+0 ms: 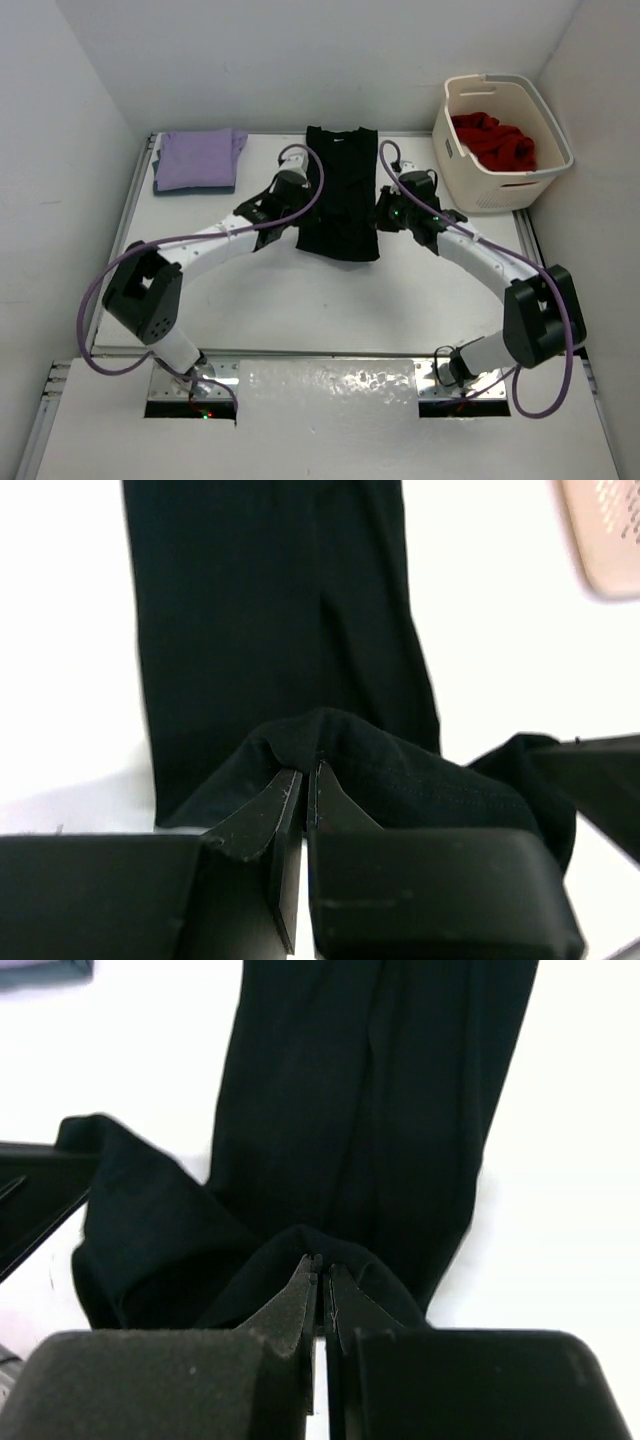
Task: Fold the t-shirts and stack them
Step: Fold the folded rectangular tshirt in 1/3 of the way
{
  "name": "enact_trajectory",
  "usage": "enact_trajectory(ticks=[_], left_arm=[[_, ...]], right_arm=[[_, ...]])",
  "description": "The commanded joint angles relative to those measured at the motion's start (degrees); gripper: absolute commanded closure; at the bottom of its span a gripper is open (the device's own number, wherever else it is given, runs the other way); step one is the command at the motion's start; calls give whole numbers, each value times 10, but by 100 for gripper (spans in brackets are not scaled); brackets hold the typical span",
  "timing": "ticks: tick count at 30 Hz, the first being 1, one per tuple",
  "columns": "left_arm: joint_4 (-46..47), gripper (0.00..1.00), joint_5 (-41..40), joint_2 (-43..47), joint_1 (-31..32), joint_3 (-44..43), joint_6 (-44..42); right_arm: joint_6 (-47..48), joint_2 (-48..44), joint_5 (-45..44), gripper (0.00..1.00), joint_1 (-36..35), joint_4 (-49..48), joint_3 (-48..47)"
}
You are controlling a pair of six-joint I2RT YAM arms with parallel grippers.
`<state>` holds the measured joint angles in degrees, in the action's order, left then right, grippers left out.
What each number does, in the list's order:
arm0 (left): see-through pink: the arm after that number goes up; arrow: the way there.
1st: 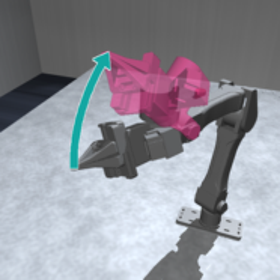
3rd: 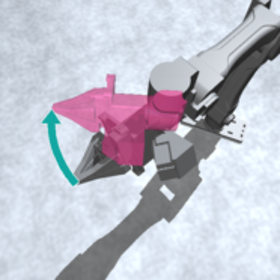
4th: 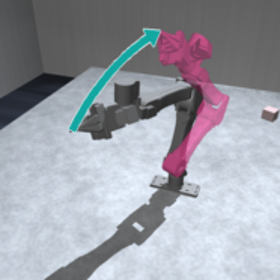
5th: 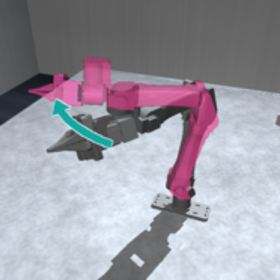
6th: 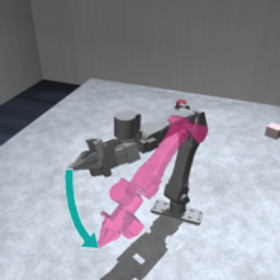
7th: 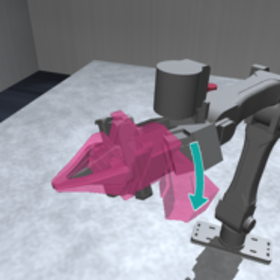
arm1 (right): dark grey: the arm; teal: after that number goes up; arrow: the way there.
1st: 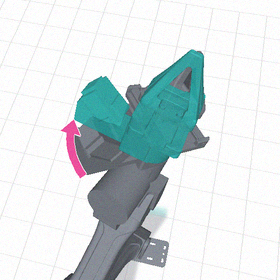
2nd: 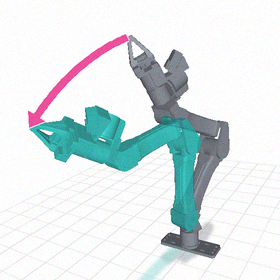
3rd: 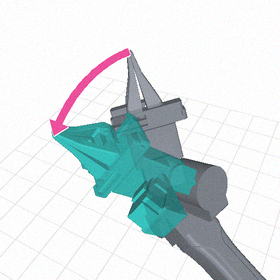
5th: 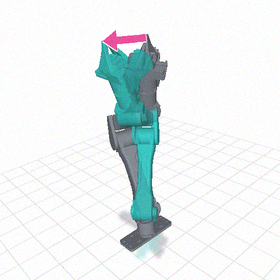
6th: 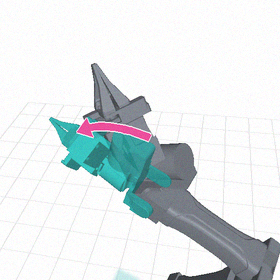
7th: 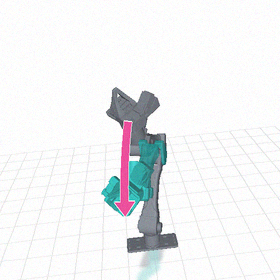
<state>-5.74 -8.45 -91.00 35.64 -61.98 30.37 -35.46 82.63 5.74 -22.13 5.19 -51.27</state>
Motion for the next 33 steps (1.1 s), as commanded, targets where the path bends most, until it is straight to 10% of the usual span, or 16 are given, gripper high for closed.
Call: enact_trajectory(ticks=[1,33], left_arm=[[-7,100,2,-52,-24,-67,-33],[38,100,63,-296,-126,-310,-94]], right_arm=[[17,29,-2,100,21,-14,-51],[37,350,-12,100,82,58,-369]])
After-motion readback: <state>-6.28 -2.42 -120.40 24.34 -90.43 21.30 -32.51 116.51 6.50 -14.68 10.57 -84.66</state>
